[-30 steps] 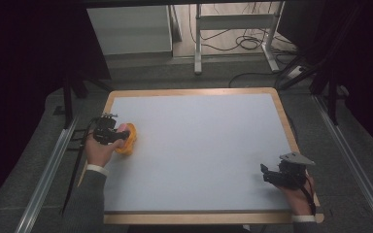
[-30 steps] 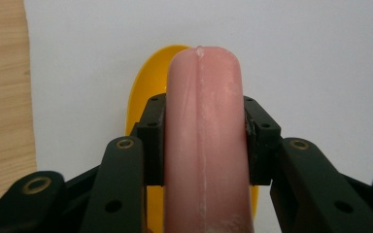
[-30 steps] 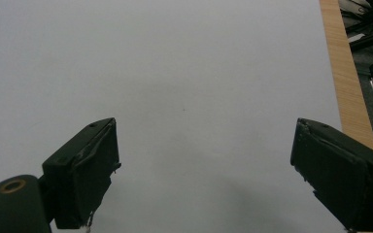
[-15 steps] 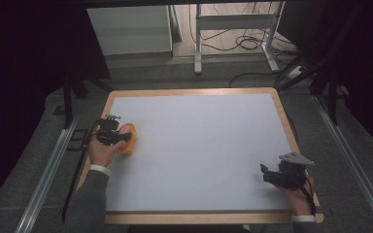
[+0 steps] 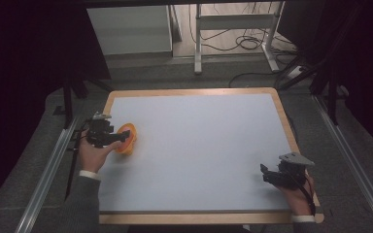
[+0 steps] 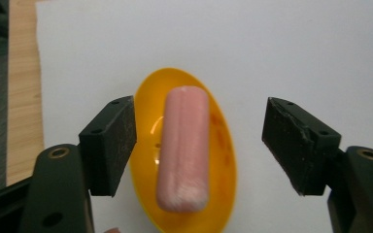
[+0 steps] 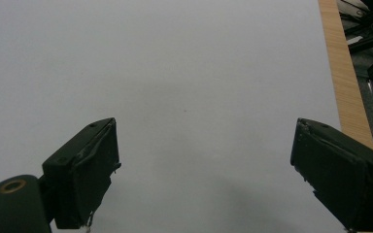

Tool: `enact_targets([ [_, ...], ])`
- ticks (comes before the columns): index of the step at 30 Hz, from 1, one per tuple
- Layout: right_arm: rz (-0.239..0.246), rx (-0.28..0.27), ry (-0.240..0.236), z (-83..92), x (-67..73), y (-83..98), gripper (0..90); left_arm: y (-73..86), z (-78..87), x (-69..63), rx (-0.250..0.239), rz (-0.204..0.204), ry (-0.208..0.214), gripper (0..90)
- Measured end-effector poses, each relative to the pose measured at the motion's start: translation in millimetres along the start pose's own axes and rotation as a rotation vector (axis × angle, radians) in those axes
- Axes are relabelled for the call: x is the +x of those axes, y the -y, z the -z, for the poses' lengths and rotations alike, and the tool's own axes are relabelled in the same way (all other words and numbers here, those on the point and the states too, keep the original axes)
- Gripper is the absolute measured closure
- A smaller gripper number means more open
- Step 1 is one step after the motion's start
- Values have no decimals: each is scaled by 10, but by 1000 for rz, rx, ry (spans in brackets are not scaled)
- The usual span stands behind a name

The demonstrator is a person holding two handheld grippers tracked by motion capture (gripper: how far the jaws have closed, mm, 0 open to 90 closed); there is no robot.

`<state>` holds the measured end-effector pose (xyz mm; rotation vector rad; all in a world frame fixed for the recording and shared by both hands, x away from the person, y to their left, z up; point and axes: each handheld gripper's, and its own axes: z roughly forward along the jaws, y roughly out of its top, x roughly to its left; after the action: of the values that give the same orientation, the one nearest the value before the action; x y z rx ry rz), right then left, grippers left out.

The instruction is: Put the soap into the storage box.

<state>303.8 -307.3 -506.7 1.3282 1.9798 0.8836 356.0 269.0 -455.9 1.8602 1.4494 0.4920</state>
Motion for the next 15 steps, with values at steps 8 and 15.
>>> enact_targets([
  [8, -1, -4, 1, 10, -5, -1, 100, 209, 228, -172, -40, -69, 102, 275],
  [15, 6, -10, -1, 16, 2, -5, 99, 495, 317, -302, -50, -83, 160, 277],
])
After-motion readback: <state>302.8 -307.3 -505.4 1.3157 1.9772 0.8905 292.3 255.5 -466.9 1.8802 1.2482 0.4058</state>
